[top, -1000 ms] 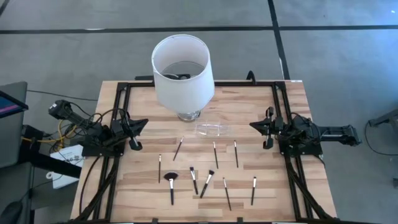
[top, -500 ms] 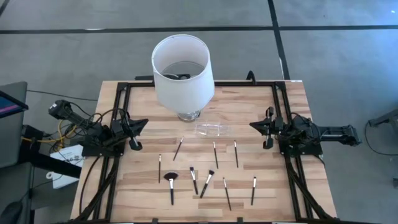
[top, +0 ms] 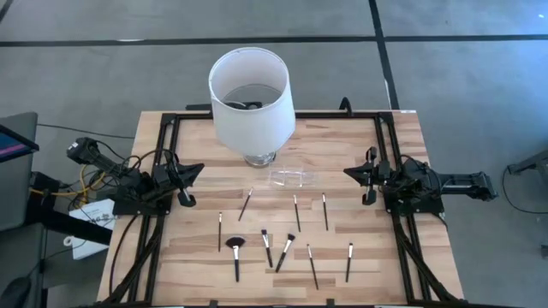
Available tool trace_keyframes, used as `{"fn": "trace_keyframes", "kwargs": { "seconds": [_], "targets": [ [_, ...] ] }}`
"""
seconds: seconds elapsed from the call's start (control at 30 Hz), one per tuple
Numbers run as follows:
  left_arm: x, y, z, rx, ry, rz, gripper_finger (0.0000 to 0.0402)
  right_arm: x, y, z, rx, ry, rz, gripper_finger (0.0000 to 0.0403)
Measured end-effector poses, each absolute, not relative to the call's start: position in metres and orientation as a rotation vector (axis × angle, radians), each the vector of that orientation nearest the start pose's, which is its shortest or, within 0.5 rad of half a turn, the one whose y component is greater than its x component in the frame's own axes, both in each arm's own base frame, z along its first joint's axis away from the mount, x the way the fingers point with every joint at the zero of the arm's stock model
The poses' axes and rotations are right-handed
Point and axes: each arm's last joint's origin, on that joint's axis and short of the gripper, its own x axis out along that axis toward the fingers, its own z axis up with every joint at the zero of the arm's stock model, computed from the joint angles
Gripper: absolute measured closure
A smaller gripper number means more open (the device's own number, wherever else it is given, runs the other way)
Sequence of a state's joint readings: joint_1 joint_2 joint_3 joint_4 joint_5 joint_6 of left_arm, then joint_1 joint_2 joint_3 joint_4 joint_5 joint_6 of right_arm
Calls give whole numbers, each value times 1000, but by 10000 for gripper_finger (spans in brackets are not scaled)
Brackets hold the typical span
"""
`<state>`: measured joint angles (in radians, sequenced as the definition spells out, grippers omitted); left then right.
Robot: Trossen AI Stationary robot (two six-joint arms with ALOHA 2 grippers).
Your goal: Put items in baskets/containers
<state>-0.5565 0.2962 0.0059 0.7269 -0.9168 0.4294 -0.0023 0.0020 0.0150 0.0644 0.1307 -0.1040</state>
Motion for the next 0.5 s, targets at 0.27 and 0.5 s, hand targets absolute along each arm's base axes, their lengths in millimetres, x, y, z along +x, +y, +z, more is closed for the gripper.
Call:
{"fn": "trace_keyframes", "kwargs": {
  "seconds": [0.27, 0.5],
  "targets": [
    [94, -32, 205, 129, -253, 390, 389, 96, -4, 175, -99, -70, -137, 401],
    [94, -32, 205, 126, -262, 382, 389, 96, -4, 175, -99, -71, -137, 401]
  ]
}}
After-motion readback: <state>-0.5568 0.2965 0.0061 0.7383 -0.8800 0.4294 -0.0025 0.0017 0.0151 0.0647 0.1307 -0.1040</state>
